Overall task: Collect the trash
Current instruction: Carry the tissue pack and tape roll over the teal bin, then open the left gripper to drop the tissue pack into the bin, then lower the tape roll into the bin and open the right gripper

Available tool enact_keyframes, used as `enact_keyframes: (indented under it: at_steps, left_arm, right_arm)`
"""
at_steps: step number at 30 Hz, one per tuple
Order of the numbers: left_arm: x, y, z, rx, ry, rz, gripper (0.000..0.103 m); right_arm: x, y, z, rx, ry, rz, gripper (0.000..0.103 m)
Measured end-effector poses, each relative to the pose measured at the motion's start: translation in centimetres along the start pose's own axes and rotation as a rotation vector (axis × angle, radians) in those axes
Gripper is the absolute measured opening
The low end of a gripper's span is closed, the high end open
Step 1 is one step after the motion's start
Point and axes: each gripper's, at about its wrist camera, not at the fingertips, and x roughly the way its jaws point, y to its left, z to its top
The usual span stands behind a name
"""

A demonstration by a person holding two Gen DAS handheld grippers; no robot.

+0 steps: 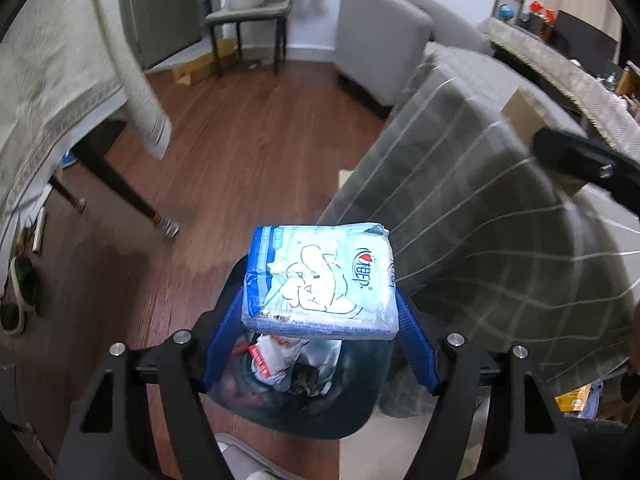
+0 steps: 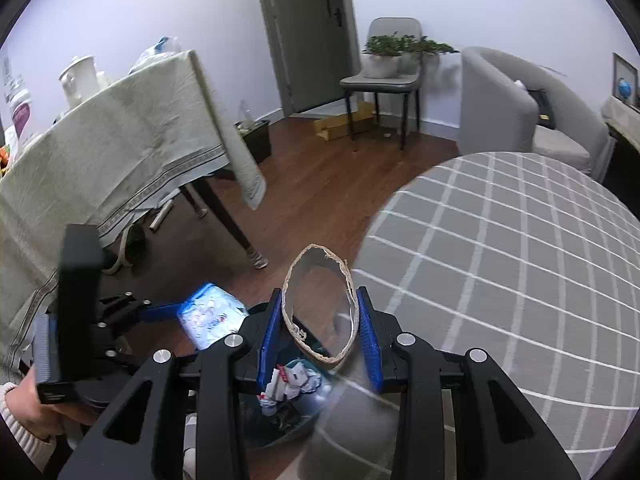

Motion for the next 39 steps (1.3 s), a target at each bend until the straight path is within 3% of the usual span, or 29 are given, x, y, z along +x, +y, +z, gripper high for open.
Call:
enact_keyframes:
  at_steps: [11, 16, 31, 39]
  left_arm:
    - [5.3, 4.0, -3.3, -0.040, 0.170, 0.029, 0.075]
    - [5.8, 4.3, -4.2, -0.027, 0.199, 0.023, 0.078]
    - [2.7, 6.6, -3.3, -0.055, 0.105, 0.010, 0.082]
    - [0.0, 7.0, -2.1, -0.078, 0.029, 0.008, 0.074]
  right_arm:
    - [3.6, 4.3, 0.3, -0.051, 0.069, 0.059, 0.036]
    - [5.2, 5.4, 0.0, -0.058, 0.098, 0.061, 0.036]
    - [9.5, 7.2, -0.9, -0.061, 0.189, 0.042, 0.036]
    - [11.8, 7.7, -1.9, -0.056, 0.256, 0.029, 0.036]
